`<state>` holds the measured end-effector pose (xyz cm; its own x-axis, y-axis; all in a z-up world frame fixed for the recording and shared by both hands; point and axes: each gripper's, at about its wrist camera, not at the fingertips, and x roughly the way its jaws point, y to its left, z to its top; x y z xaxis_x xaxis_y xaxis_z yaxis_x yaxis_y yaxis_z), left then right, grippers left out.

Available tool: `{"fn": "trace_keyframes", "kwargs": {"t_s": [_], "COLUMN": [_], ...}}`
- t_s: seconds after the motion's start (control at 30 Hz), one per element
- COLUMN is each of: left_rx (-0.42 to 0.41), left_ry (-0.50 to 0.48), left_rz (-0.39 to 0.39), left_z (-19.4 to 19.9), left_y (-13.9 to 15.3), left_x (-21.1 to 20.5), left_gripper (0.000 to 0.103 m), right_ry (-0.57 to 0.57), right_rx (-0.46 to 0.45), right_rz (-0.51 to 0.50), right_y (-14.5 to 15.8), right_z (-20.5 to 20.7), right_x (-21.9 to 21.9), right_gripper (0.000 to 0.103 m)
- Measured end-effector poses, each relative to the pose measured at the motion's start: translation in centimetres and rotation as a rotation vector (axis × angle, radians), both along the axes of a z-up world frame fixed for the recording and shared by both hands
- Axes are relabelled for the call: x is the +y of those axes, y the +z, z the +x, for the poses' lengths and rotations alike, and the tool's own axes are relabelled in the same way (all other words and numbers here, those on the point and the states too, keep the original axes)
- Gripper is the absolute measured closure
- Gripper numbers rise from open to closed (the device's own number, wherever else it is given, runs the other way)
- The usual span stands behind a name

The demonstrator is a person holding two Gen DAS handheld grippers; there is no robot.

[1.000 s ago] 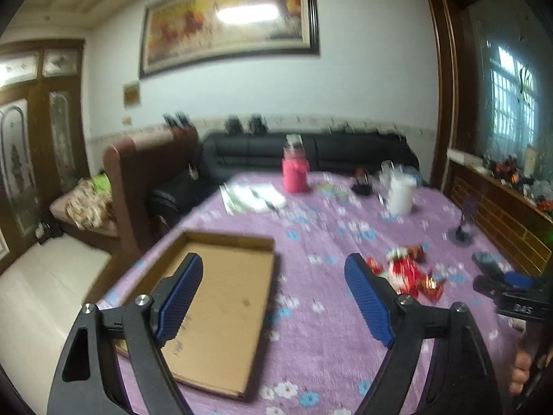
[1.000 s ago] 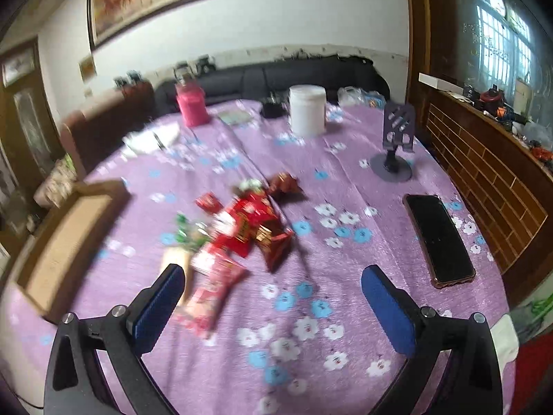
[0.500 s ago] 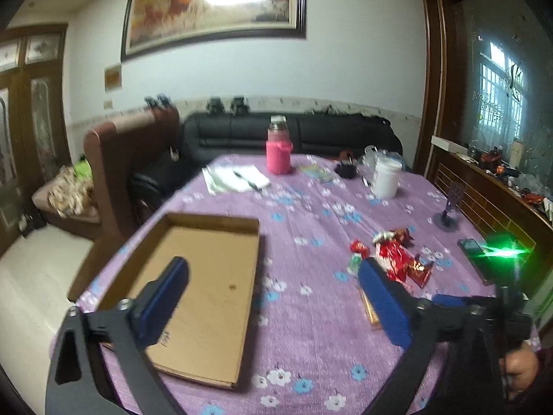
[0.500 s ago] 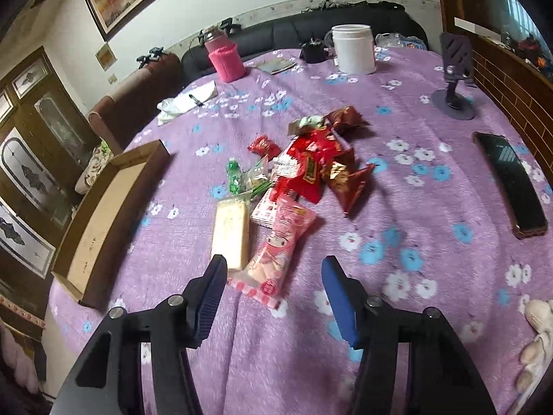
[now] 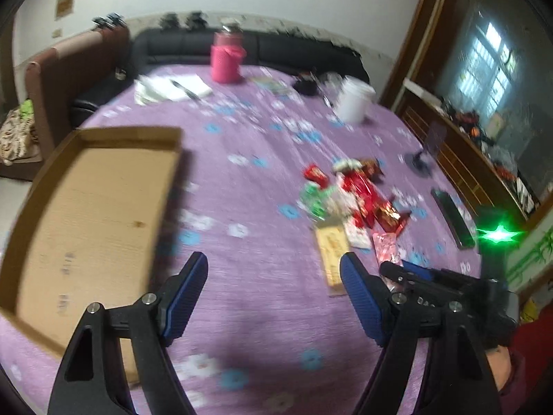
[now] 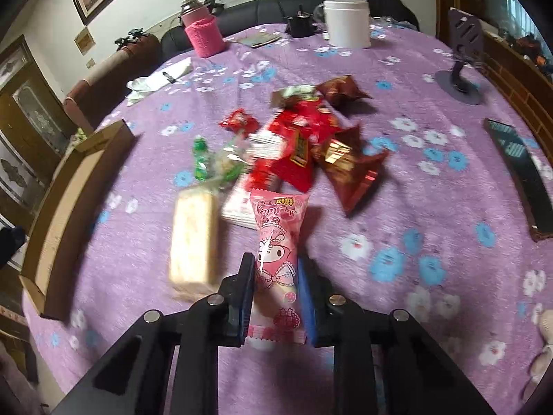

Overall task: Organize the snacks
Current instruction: 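Grasp the yellow biscuit pack with the left tool while the right tool grasps the pink bar, then carry both snacks to the cardboard tray and open both tools to drop them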

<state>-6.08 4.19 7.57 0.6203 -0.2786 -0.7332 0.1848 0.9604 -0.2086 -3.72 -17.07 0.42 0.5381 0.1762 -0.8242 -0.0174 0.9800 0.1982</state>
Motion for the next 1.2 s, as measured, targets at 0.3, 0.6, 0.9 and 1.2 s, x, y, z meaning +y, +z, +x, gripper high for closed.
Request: {"fn": "trace_keyframes", "kwargs": {"t_s": [0.3, 0.6, 0.9, 1.2], "left_rx": [0.051, 0.082, 0.059, 0.050], "left_ry": [-0.056, -0.034, -0.046, -0.119], "left_rz": [0.111, 0.181, 0.286, 0.289], "left_z": [3.8, 5.4, 5.4, 4.2], "left_y": [-3.8, -5.7, -6.5, -6.0], "left_x": [-7.3, -8.4, -10.2, -11.3], "left_gripper": [0.025, 0.025, 0.025, 0.071], "right_ry": [-0.029, -0.025, -0.025, -0.022], "right_rx": [-0.012, -0.019, -0.031, -0.038], "right_rz": [0.007, 0.065, 0.066, 0.042], "right_y": [0.0, 0.0, -0.1, -0.1], "right_z": [-2.2, -2.3, -2.3, -2.1], "right_x": [-3.3, -4.1, -4.1, -3.7], "right_gripper": [0.078, 0.078, 0.078, 0.078]}}
